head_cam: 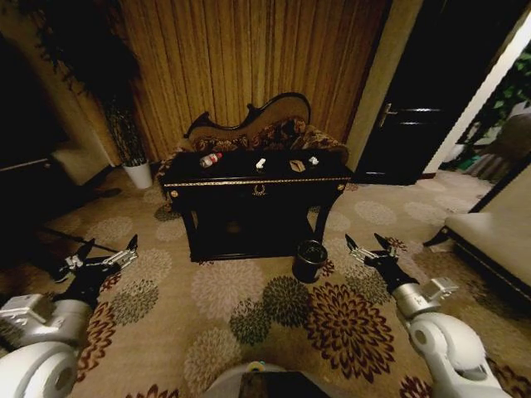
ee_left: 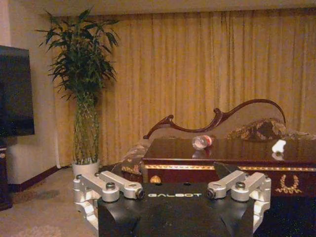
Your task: Move to the front of the table and place the trash on the table into the trash bin.
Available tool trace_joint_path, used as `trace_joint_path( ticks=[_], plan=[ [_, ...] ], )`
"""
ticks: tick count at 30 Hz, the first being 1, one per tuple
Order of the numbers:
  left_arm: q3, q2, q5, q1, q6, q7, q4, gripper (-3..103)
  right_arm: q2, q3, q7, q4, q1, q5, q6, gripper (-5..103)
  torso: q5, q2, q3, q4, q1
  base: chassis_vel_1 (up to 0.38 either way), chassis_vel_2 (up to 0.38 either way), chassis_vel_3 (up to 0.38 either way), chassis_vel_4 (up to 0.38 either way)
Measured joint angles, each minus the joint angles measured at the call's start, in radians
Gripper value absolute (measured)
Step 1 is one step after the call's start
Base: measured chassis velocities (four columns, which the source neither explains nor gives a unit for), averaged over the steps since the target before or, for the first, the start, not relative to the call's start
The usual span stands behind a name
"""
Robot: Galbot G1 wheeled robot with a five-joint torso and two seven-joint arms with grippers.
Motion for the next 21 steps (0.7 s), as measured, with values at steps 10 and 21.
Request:
trace_joint_path(
  ticks=[10, 21],
  plan=[
    [0.004, -0.001, 0.002, 0.0, -0.002, 0.001, 0.0, 100, 0.002, -0.002, 0.001, -0.003, 0.001, -0.009, 0.0, 100, -0.0001, 0.0, 0.0, 0.0, 0.001, -0.213, 0.209, 0.234, -0.202],
    [0.005, -0.003, 0.003, 0.0, -0.003, 0.001, 0.0, 100, 0.0, -0.004, 0.002, -0.006, 0.002, -0.014, 0.0, 100, 0.0001, 0.0, 0.0, -0.0002, 0.001, -0.191, 0.18, 0.182, -0.175]
  ],
)
